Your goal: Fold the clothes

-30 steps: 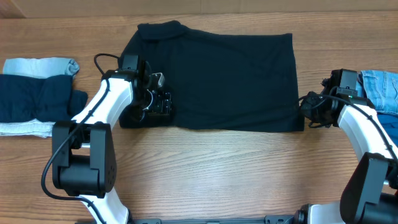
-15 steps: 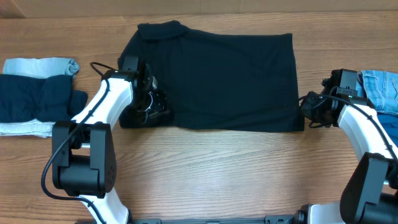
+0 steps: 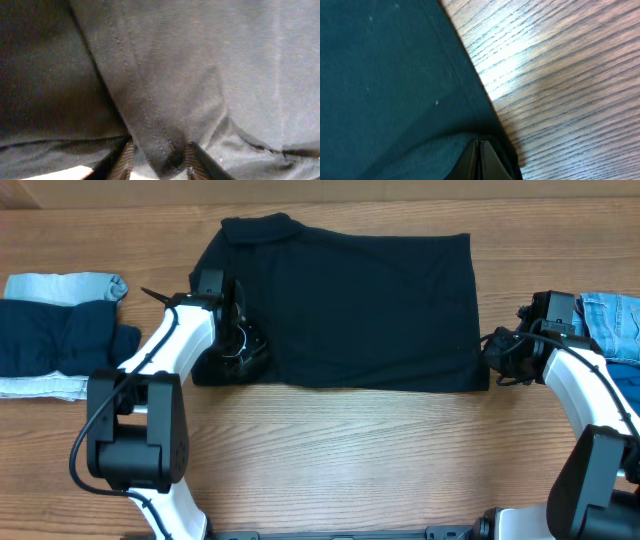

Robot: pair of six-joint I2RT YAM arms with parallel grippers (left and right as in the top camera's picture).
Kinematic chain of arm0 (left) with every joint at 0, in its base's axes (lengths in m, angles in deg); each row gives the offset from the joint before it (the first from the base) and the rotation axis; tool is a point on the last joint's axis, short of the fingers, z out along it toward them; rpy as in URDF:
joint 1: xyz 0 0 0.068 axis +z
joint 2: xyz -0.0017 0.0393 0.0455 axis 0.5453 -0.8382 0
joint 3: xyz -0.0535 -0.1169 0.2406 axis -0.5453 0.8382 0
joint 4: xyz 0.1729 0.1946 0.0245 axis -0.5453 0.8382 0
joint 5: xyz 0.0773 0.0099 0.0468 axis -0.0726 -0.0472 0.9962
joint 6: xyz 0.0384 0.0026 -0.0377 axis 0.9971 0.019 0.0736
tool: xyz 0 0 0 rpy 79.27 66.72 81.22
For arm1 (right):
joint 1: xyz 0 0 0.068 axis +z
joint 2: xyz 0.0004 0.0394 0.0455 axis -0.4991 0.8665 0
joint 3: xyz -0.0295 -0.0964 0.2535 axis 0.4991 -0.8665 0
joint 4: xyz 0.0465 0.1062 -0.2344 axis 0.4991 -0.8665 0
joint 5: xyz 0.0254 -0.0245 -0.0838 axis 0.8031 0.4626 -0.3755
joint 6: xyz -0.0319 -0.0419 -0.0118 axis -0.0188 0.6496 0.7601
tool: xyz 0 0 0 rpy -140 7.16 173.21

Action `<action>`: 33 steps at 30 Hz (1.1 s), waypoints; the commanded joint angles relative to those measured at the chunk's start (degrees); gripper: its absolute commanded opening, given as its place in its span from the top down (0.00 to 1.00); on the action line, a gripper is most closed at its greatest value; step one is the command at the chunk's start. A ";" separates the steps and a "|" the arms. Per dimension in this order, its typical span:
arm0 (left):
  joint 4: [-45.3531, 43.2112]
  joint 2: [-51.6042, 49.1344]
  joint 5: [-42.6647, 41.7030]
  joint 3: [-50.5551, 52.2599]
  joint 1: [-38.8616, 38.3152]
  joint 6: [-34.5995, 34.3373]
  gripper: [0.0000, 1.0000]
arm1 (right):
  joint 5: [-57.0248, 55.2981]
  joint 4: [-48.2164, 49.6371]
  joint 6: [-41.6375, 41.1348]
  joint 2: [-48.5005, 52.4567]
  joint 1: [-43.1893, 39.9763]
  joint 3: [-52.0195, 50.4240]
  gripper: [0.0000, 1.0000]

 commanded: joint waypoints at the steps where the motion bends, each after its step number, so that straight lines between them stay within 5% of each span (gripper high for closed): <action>1: -1.31 -1.18 -0.39 -0.17 -0.04 -0.48 0.91 | -0.37 0.48 -0.22 0.20 -0.13 1.49 0.96; 19: -4.85 -0.52 12.74 -13.46 0.04 8.72 0.96 | -0.61 0.72 -0.15 0.20 -0.13 1.49 0.96; 23: -5.73 -0.52 12.76 -13.44 -0.20 11.74 0.87 | -0.61 0.76 -0.15 0.20 -0.13 1.49 0.95; 24: -5.53 -0.52 12.76 -13.44 -0.24 12.24 0.82 | -0.61 0.85 -0.15 0.20 -0.13 1.49 0.83; 25: -5.27 -0.52 12.83 -13.44 -0.55 13.46 0.73 | -0.59 1.03 -0.15 0.20 -0.13 1.49 0.50; 26: -4.90 -0.52 12.94 -13.44 -0.70 13.88 0.65 | -0.59 1.16 -0.17 0.20 -0.13 1.49 0.43; 33: 2.91 -0.52 16.55 -13.44 0.28 19.63 0.51 | 4.52 -3.82 -0.17 0.20 -0.11 1.49 0.35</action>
